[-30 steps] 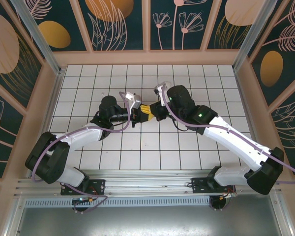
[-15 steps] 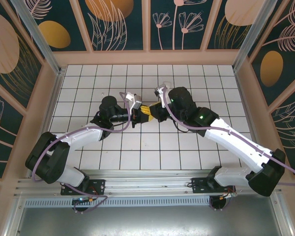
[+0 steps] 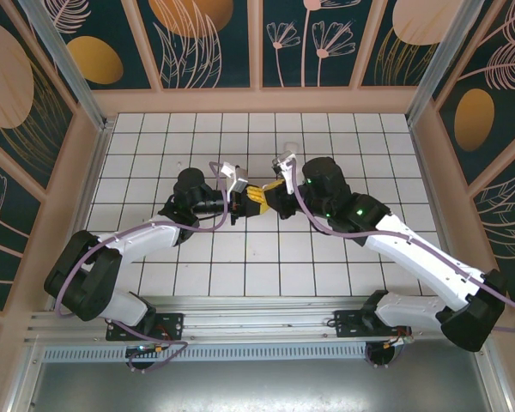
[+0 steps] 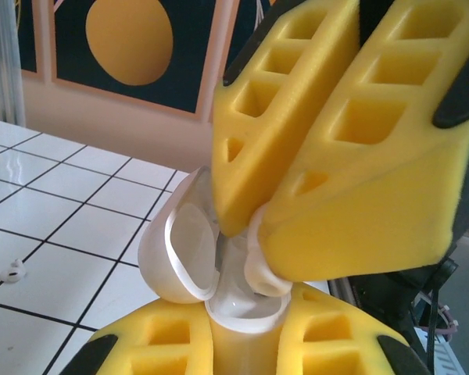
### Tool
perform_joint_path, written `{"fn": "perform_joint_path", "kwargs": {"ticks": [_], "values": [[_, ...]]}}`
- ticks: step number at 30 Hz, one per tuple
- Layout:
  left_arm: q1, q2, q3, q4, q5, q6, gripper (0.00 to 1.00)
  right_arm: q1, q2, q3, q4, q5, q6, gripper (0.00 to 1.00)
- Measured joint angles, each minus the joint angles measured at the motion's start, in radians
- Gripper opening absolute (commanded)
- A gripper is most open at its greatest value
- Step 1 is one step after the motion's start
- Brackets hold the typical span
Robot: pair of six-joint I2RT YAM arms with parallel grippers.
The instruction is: Insert the wireless bluetooth earbuds into the charging case
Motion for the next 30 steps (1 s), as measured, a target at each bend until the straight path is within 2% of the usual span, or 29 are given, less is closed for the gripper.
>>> {"fn": "perform_joint_path", "kwargs": {"ticks": [13,30], "values": [[0.000,-0.012,-0.004,0.011,0.031,0.024,0.00,-0.003,0.000,0.026,-0.026,-0.061,-0.082,0.08],[0.000,-0.034,-0.023,0.089,0.023,0.062,0.00,-0.003,-0.045,0.013,-0.005,-0.068,-0.070,0.06]]}}
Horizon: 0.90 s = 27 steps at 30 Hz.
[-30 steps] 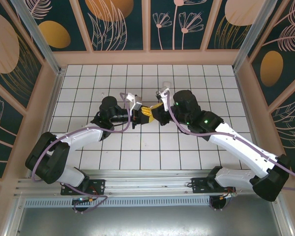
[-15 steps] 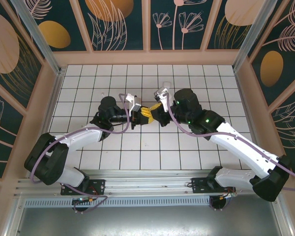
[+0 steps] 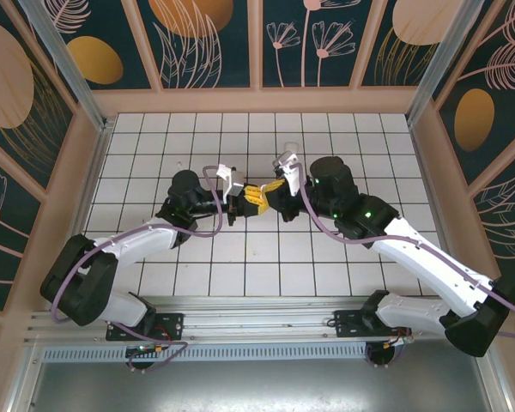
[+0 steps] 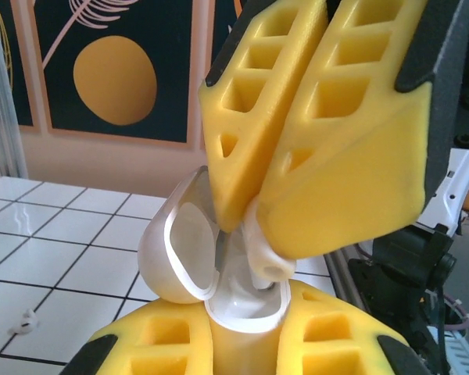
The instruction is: Insert the wireless bluetooth earbuds into the charging case
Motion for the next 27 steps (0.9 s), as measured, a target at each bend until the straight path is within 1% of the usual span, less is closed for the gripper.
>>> {"fn": "perform_joint_path", "kwargs": {"ticks": [13,27], "values": [[-0.008,-0.015,-0.006,-0.007,-0.045,0.105,0.00,0.003,-0.001,0.002,0.008,0.011,0.011,0.05],[-0.008,-0.018,-0.007,-0.008,-0.118,0.145,0.00,0.032,-0.004,0.017,0.007,0.040,0.006,0.05]]}}
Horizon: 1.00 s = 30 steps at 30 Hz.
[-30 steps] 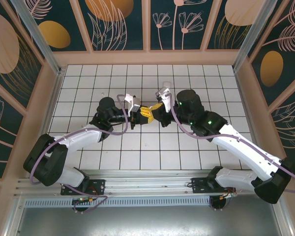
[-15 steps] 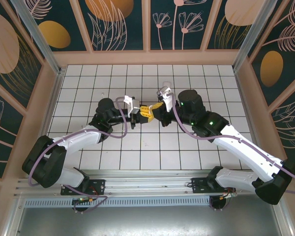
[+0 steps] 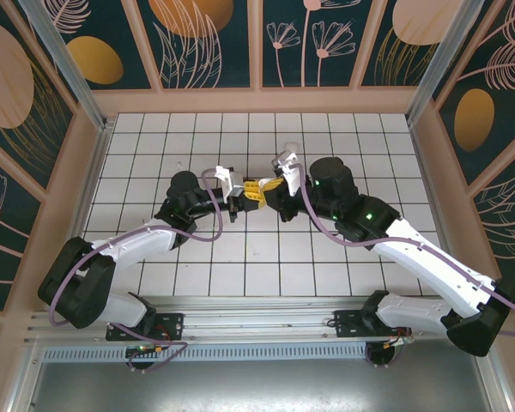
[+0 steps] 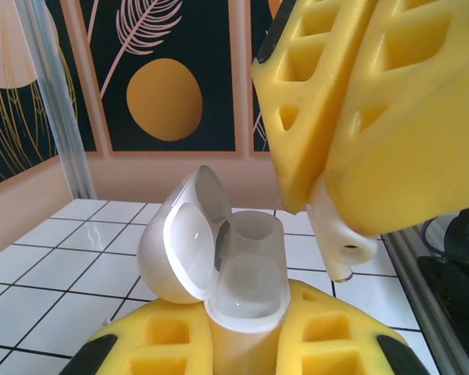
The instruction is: Insert the wireless bluetooth earbuds into the charging case
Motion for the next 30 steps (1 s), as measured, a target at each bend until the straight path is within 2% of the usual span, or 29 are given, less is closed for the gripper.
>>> {"fn": "perform_joint_path", "kwargs": {"ticks": [11,30], "values": [[0.000,-0.019,-0.040,0.000,-0.020,0.036,0.00,0.005,-0.049,0.002,0.027,0.092,-0.044,0.05],[-0.001,-0.112,-0.187,0.193,-0.286,0.201,0.00,0.005,-0.056,0.018,0.084,0.102,-0.043,0.05]]}}
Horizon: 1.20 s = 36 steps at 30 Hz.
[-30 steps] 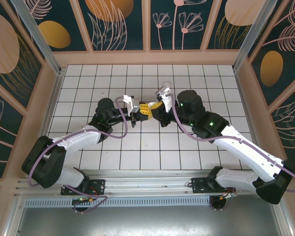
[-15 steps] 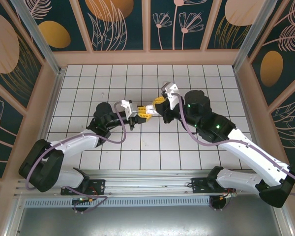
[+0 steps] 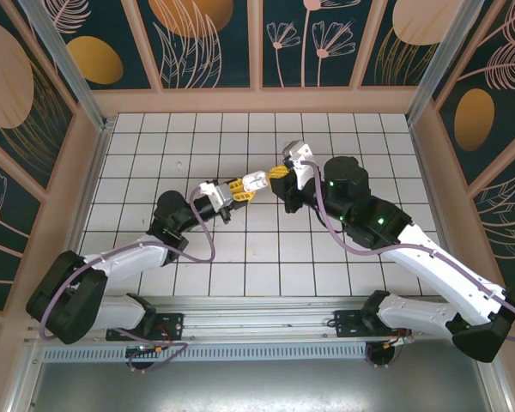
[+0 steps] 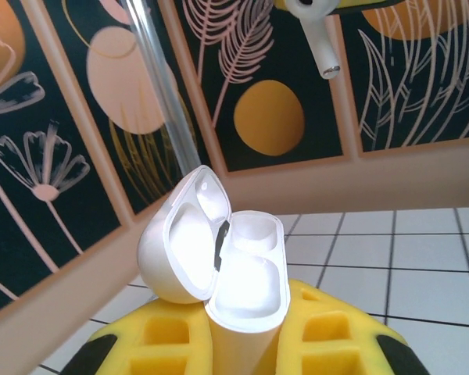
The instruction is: Insert the wireless bluetooth earbuds into the charging case
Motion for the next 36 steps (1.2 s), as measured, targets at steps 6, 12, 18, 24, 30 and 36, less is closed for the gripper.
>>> {"fn": "perform_joint_path", "kwargs": {"ticks": [6,12,18,24,30,36], "values": [[-0.002,-0.025,-0.020,0.018,-0.052,0.053,0.00,-0.003,0.023,0.000,0.026,-0.013,0.003,0.05],[-0.006,-0.026,-0.018,0.007,-0.095,0.087,0.00,-0.005,0.080,0.011,0.039,-0.045,0.013,0.05],[-0.006,-0.021,0.032,-0.075,-0.129,0.077,0.00,-0.005,0.114,0.011,0.085,-0.044,0.100,0.05],[-0.007,0.019,0.100,-0.191,-0.205,0.018,0.00,-0.023,0.121,0.011,0.079,0.018,0.218,0.03],[0.014,0.069,0.148,-0.364,-0.356,-0.110,0.00,-0.189,0.146,-0.001,-0.023,0.045,0.413,0.05],[0.040,0.084,0.148,-0.448,-0.401,-0.212,0.00,-0.313,0.263,-0.062,-0.127,0.007,0.544,0.05]]}}
